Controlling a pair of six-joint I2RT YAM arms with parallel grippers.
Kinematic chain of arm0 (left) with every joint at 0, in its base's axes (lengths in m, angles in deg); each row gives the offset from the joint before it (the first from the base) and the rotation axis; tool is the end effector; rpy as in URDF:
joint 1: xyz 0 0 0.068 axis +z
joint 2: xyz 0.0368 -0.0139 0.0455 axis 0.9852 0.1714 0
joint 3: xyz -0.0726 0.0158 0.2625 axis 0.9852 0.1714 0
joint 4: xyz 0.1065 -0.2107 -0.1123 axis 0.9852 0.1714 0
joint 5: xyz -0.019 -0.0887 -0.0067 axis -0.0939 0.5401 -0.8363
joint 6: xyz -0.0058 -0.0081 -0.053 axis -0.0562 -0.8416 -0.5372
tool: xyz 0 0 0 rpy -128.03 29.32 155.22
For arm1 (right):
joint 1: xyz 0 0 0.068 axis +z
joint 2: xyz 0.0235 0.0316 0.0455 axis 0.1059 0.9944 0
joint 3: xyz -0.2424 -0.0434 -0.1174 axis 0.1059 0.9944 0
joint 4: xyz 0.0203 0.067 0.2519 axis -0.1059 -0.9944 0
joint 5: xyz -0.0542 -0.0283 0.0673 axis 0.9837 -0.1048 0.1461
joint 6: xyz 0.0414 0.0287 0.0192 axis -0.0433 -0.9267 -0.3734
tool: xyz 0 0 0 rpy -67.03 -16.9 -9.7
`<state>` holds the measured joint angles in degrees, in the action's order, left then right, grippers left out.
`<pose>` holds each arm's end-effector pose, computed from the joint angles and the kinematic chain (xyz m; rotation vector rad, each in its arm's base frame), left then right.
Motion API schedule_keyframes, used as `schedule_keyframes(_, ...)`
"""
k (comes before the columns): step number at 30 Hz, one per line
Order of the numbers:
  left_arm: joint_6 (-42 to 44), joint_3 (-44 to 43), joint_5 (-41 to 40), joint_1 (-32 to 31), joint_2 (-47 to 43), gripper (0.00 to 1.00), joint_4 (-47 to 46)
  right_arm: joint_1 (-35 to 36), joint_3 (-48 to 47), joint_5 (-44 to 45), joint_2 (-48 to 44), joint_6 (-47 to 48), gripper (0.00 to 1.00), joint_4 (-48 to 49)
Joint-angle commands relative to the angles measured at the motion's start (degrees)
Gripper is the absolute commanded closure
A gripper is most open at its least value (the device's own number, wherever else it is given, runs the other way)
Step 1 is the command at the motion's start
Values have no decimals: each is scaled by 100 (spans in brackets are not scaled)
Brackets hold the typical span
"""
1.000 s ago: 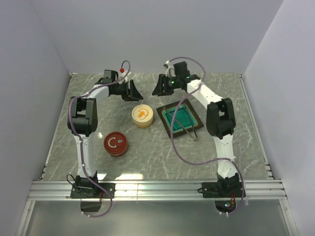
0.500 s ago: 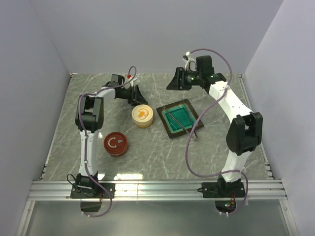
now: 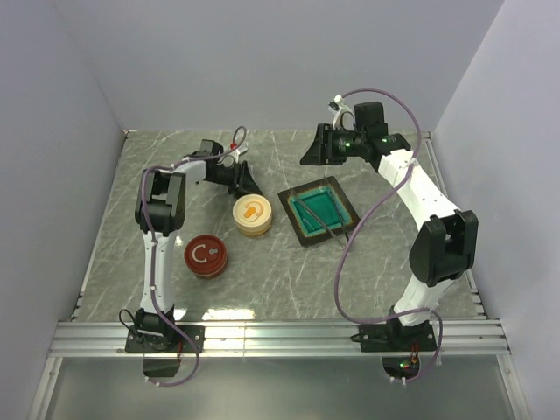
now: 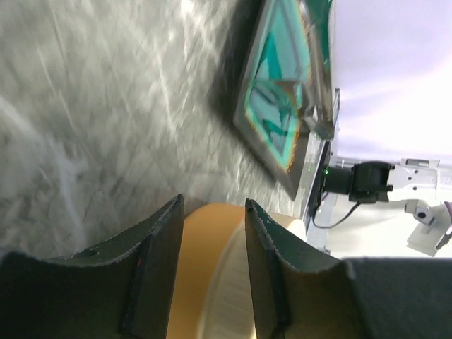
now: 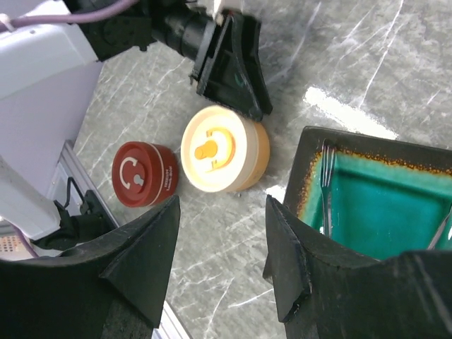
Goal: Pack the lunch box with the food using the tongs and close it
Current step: Move the lunch box
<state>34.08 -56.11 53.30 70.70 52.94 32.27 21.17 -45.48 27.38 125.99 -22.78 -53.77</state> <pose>0.4739 -0.1114 0.1154 0.3041 2.4384 -1.6280 0.3768 0.1255 0.3432 -0.4386 2.1722 1.0527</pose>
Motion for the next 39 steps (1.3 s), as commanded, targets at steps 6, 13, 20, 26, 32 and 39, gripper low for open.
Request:
schedule_keyframes(6, 524, 1114, 172, -155, -843, 56, 307, -50, 66, -174, -298, 102, 41, 34)
schedule_keyframes(13, 902, 1869, 66, -331, -1275, 57, 518, -42, 110, -244, -403, 75, 41, 96)
schedule_keyframes(20, 1490, 2231, -57, -349, -1495, 58, 904, -50, 216, -271, -474, 93, 40, 113)
schedule_keyframes(26, 1631, 2389, -136, -384, -1618, 59, 1097, -41, 181, -297, -465, 110, 40, 87)
schedule_keyframes(32, 1745, 2460, -145, -524, -1724, 59, 1229, -41, 119, -280, -438, 119, 40, 52)
schedule_keyframes(39, 1772, 2477, -198, -577, -1785, 59, 1361, -50, 137, -288, -438, 119, 40, 26)
